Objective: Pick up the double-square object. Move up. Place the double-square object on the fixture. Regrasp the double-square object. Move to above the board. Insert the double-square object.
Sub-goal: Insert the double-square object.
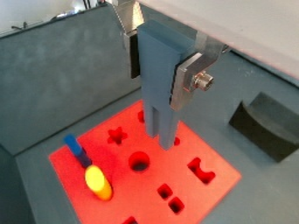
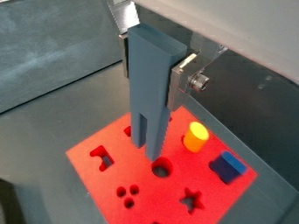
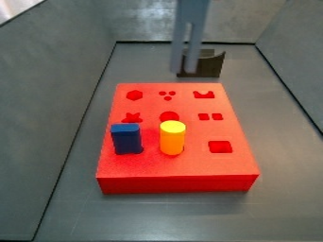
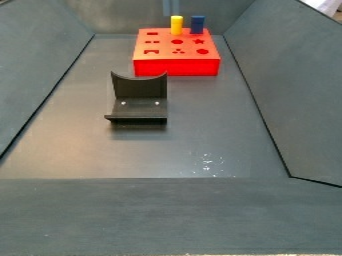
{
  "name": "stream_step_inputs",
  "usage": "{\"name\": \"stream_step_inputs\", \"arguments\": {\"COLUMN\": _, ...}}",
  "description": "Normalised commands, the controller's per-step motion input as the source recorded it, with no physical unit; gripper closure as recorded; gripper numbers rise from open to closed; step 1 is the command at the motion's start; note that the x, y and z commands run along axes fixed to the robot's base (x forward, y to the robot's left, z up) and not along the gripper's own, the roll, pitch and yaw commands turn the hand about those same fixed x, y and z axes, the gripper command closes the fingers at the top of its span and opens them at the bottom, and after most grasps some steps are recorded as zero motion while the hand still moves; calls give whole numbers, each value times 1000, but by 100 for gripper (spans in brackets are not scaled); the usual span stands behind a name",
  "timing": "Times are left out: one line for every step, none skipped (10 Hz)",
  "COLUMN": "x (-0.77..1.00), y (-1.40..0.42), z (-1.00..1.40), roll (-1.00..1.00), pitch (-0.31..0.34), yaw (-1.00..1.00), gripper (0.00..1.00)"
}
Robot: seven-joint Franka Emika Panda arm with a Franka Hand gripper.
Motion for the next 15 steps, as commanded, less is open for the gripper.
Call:
{"name": "stream_step_inputs", "arguments": {"x": 891, "y": -20, "z": -337, "roll": -333, "pitch": 63, "yaw": -23, "gripper": 100}}
{"name": "stream_step_inputs", "arguments": {"x": 886, "y": -9, "z": -271, "roll": -371, "pitch": 59, "yaw": -134, "gripper": 100}}
{"name": "stream_step_inputs", "arguments": {"x": 897, "y": 0, "z": -291, "roll": -366, "pitch": 59, "yaw": -120, "gripper": 100}}
{"name": "stream_step_inputs", "arguments": {"x": 914, "y": 0, "z": -371, "roll": -324, "pitch": 51, "yaw": -77, "gripper": 100}}
{"name": "stream_step_inputs", "arguments": {"x": 760, "y": 0, "z": -503, "roll": -251, "pitch": 56, "yaw": -89, "gripper": 100}}
{"name": "stream_step_inputs", "arguments": {"x": 277, "y": 0, "z": -474, "roll": -46, "pitch": 51, "yaw": 0, "gripper": 100}}
{"name": "stream_step_inputs", "arguments": {"x": -34, "y": -23, "z": -434, "roll": 13, "pitch": 10, "yaw": 123, "gripper": 100}}
{"name": "stream_step_inputs", "arguments": {"x": -74, "y": -57, "z": -314, "roll": 63, "pitch": 9, "yaw": 111, "gripper": 100}}
{"name": "stream_step_inputs", "arguments": {"x": -66, "y": -51, "z": -260, "roll": 67, "pitch": 0, "yaw": 66, "gripper": 100}}
{"name": "stream_step_inputs", "arguments": {"x": -120, "y": -51, "z": -260, "roll": 81, "pitch": 6, "yaw": 37, "gripper": 100}}
{"name": "stream_step_inputs", "arguments": {"x": 0, "y": -137, "z": -177, "roll": 0, "pitch": 0, "yaw": 3, "gripper": 100}}
{"name": "stream_step_inputs", "arguments": {"x": 203, "y": -106, "z": -157, "roll": -3, "pitch": 31, "yaw": 0, "gripper": 100}}
{"name": "stream_step_inputs", "arguments": {"x": 340, "y": -66, "z": -123, "roll": -34, "pitch": 69, "yaw": 0, "gripper": 100}}
{"name": "stream_step_inputs", "arguments": {"x": 286, "y": -40, "z": -80, "roll": -27, "pitch": 69, "yaw": -17, "gripper": 100}}
{"name": "stream_step_inputs", "arguments": {"x": 186, "y": 0, "z": -109, "roll": -14, "pitch": 39, "yaw": -29, "gripper": 100}}
